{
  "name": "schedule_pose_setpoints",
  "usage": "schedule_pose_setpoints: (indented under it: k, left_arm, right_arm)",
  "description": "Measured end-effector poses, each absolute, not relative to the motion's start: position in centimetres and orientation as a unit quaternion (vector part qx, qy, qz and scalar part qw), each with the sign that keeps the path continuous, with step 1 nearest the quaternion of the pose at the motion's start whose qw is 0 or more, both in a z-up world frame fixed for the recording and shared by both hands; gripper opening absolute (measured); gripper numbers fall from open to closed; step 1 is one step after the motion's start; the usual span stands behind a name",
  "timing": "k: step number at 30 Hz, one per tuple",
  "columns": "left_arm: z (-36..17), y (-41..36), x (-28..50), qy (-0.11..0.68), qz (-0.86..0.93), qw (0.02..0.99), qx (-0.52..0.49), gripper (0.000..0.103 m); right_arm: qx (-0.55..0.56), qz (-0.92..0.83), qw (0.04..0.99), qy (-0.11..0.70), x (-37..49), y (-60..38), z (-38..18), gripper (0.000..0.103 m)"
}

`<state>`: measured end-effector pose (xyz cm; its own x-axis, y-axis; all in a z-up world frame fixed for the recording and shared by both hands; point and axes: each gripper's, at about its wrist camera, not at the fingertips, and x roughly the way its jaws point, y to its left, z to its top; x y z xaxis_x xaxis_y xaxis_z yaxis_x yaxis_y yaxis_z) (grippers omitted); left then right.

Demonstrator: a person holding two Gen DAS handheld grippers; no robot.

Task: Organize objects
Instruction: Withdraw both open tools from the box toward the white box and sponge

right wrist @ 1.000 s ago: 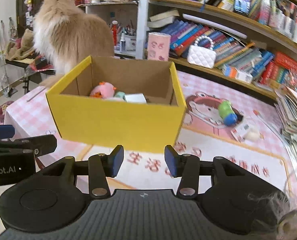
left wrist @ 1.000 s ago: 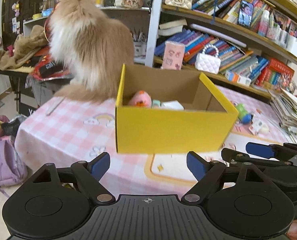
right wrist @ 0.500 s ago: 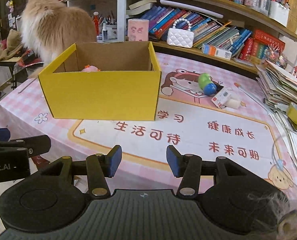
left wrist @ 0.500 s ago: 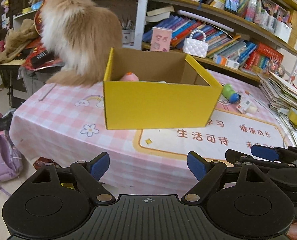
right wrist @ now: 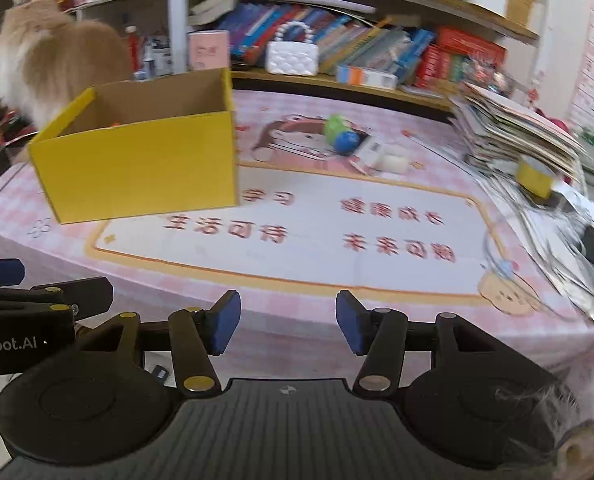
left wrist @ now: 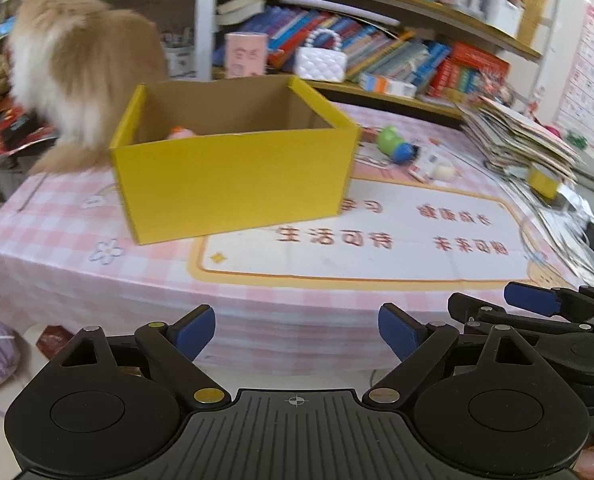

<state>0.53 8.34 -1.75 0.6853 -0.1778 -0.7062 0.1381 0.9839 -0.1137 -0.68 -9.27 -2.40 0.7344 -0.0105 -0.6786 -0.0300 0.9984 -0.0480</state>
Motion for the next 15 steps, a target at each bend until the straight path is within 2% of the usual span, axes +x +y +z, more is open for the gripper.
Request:
schedule_pose_setpoints:
  k: [15]
  left_arm:
    - [-2.2,2.4,2.2,0.398,-0.161,0.903,0.008,0.091]
  right_arm:
    - [0.001,-0.079,0.924,0.374,-1.6,-14.9,-2.7,0.055]
